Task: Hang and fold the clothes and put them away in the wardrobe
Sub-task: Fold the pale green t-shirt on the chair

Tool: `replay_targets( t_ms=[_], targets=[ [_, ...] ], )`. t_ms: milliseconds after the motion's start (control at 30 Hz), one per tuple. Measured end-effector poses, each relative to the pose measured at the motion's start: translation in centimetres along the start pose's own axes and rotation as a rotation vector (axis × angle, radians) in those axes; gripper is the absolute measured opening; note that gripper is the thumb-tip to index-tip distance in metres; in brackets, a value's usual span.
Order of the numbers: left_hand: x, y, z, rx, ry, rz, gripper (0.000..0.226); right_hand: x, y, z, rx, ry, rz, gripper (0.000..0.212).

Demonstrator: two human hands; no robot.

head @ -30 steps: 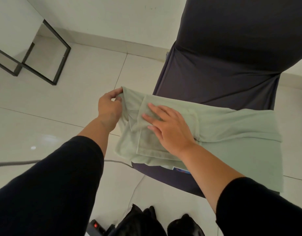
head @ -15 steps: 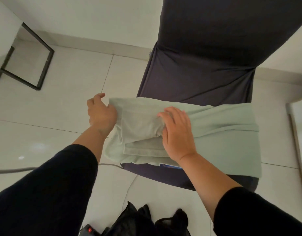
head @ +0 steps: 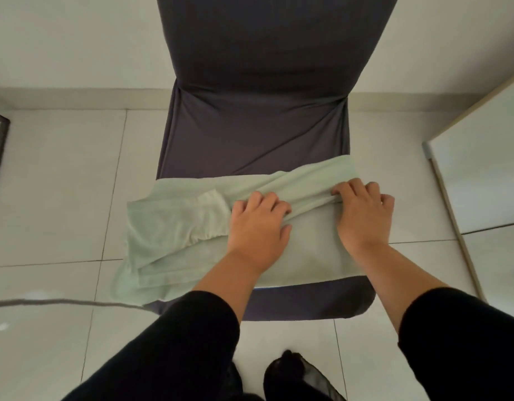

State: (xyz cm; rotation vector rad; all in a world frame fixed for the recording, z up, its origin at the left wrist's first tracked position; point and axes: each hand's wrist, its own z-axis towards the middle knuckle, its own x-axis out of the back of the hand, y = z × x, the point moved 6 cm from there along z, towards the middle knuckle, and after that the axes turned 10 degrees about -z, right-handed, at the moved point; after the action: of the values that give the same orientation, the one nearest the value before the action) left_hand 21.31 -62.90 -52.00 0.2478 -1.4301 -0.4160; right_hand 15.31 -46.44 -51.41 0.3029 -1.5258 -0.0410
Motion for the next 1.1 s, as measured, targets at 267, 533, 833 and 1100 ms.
replay_targets(
  t_ms=[267, 533, 833, 1100],
  targets=[
    [1.2, 4.3, 2.4, -0.147, 0.120, 0.102, 0.003, 1.3, 6.1, 1.1, -0.228, -0.007, 0.201, 0.017],
    [-0.3, 4.7, 0.4, -0.283, 0.005, 0.150, 0.003, -2.5, 7.8, -3.7, -0.280, -0.183, 0.188, 0.014],
    [-1.9, 5.4, 0.8, -0.247, -0.095, 0.126, 0.019, -6.2, 8.9, -5.3, -0.343, -0.374, 0.291, 0.010],
    [-4.2, 9.3, 2.6, -0.286, -0.103, 0.052, 0.018, -11.7, 7.9, -10.8, -0.751, -0.852, 0.898, 0.026]
  ],
)
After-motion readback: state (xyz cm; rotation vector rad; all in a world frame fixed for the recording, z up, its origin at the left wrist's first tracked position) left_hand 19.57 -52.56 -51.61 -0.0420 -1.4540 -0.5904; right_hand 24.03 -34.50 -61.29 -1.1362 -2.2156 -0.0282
